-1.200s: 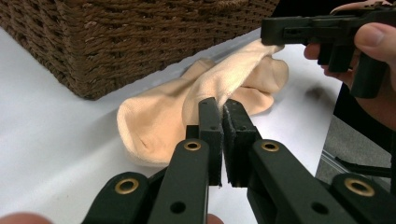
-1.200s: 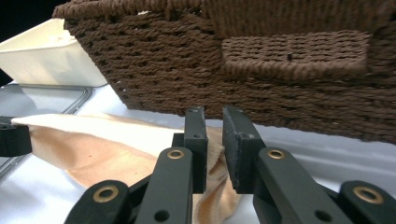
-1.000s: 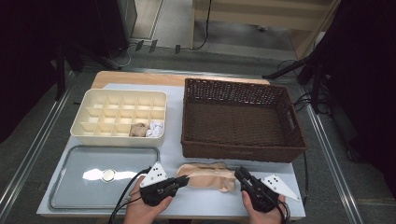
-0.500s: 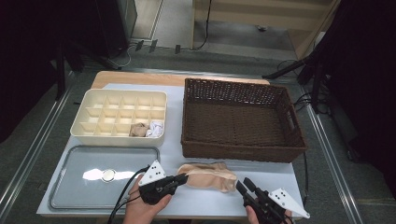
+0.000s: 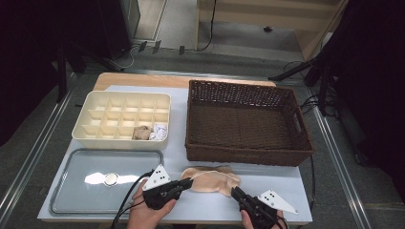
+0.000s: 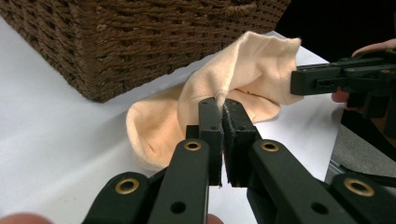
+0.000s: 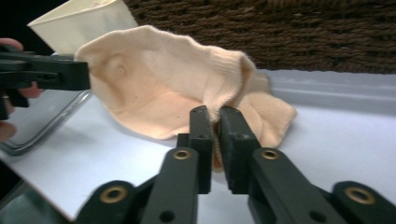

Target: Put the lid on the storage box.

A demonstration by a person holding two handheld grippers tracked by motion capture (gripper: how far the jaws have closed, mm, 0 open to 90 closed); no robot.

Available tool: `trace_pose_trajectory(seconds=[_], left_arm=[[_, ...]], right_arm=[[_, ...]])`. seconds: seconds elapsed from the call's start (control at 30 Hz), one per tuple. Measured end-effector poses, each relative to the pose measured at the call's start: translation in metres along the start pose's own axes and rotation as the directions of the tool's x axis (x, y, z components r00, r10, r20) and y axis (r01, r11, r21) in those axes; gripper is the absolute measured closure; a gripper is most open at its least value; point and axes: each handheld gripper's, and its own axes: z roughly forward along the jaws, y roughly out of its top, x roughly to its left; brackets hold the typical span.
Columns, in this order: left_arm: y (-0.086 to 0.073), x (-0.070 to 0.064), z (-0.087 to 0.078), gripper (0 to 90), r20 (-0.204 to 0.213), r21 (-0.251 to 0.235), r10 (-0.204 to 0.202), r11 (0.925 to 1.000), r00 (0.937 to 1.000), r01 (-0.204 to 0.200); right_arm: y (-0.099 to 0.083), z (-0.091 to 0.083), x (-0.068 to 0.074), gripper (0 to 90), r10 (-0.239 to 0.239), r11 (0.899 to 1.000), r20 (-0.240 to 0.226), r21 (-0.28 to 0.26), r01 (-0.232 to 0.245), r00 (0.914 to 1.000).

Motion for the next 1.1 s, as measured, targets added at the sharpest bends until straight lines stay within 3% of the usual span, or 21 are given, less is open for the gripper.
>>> trace_pose_trajectory(seconds=[0.27, 0.37, 0.43, 0.57, 0.67, 0.77, 0.87, 1.1], left_arm=[[0.003, -0.002, -0.012, 89.2, 0.034, 0.000, -0.009, 1.0000, 0.9994, 0.009], [0.005, -0.003, -0.014, 88.9, 0.061, 0.020, -0.017, 0.9997, 0.9980, 0.016], [0.004, -0.002, -0.012, 87.9, 0.056, 0.029, -0.020, 0.9994, 0.9982, 0.018], [0.001, 0.002, -0.005, 82.7, 0.027, 0.030, -0.025, 0.9993, 0.9993, 0.024], [0.000, 0.005, -0.003, 79.6, -0.003, 0.017, -0.024, 0.9996, 0.9997, 0.024], [0.000, 0.008, -0.003, 78.3, -0.024, 0.005, -0.020, 0.9998, 0.9995, 0.020], [-0.001, 0.011, -0.003, 75.9, -0.041, -0.017, -0.034, 0.9993, 0.9986, 0.034], [0.000, 0.009, 0.000, 69.4, -0.049, -0.032, -0.045, 0.9985, 0.9978, 0.044]], right_arm=[[0.010, -0.025, 0.006, 87.6, 0.036, 0.999, -0.081, -0.022, -0.038, 0.9961], [0.014, -0.034, 0.008, 87.6, 0.066, 0.997, -0.137, -0.019, -0.070, 0.9884], [0.016, -0.036, 0.007, 87.5, 0.081, 0.997, -0.153, -0.001, -0.082, 0.9850], [0.013, -0.028, -0.003, 86.5, 0.094, 0.996, -0.072, 0.012, -0.094, 0.9929], [0.009, -0.019, -0.013, 83.3, 0.063, 0.998, 0.011, -0.001, -0.063, 0.9980], [0.010, -0.013, -0.019, 77.7, 0.048, 0.998, 0.053, -0.036, -0.046, 0.9975], [0.009, -0.011, -0.023, 73.6, 0.005, 0.997, 0.120, -0.072, 0.004, 0.9927], [0.010, -0.016, -0.027, 67.9, 0.040, 0.993, 0.159, -0.117, -0.021, 0.9865]])
